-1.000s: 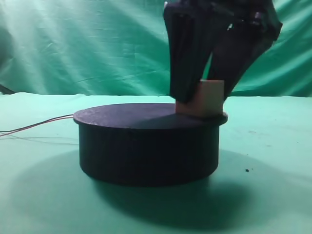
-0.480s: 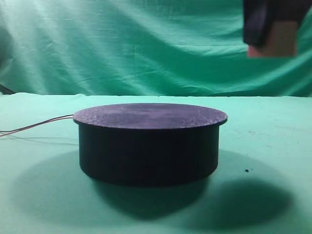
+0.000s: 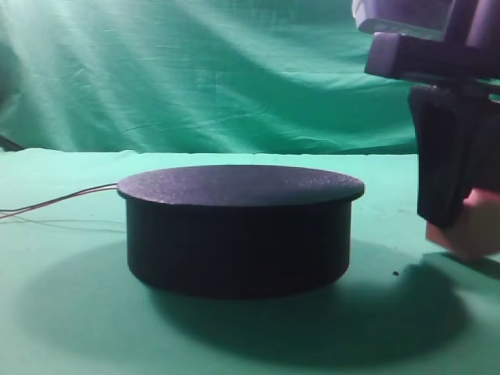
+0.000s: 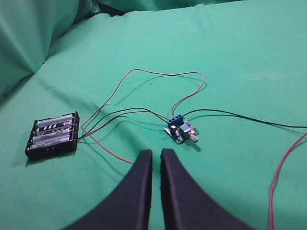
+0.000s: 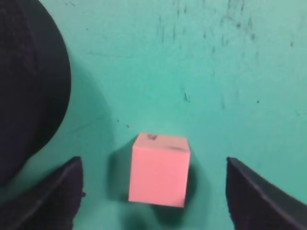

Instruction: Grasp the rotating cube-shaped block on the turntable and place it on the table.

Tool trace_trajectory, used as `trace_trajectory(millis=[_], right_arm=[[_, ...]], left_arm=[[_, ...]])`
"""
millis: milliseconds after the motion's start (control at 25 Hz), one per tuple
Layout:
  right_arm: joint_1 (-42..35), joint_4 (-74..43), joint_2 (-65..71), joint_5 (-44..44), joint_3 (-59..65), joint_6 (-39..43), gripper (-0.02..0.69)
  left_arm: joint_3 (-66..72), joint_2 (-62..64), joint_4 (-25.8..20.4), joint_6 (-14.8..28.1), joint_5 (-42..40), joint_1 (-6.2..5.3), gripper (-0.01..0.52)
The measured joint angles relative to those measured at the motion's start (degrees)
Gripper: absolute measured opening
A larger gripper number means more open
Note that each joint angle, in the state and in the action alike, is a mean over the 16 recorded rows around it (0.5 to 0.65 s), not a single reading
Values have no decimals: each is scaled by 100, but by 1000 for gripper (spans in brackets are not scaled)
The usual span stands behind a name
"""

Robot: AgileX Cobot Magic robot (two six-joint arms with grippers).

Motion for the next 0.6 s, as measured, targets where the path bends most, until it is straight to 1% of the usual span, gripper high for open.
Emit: trace_trajectory(millis=[120,280,360,440,520,600], right_arm=[[-2,-136,-510,369,-153,123,320],[-2,-293,-1345,752,-126,304,183],[-2,-339,-1779,849,-5,376,112],[-2,-354,-2203,872,158,418,56],[-2,-334,-2596,823,338,447,20],[-2,-279,-2947,732,522,469,5]], left_arm=[[0,0,0,0,0,0,0],[0,0,0,0,0,0,0],[0,0,0,0,0,0,0],[0,0,0,0,0,0,0],[0,0,0,0,0,0,0],[0,0,0,0,0,0,0]])
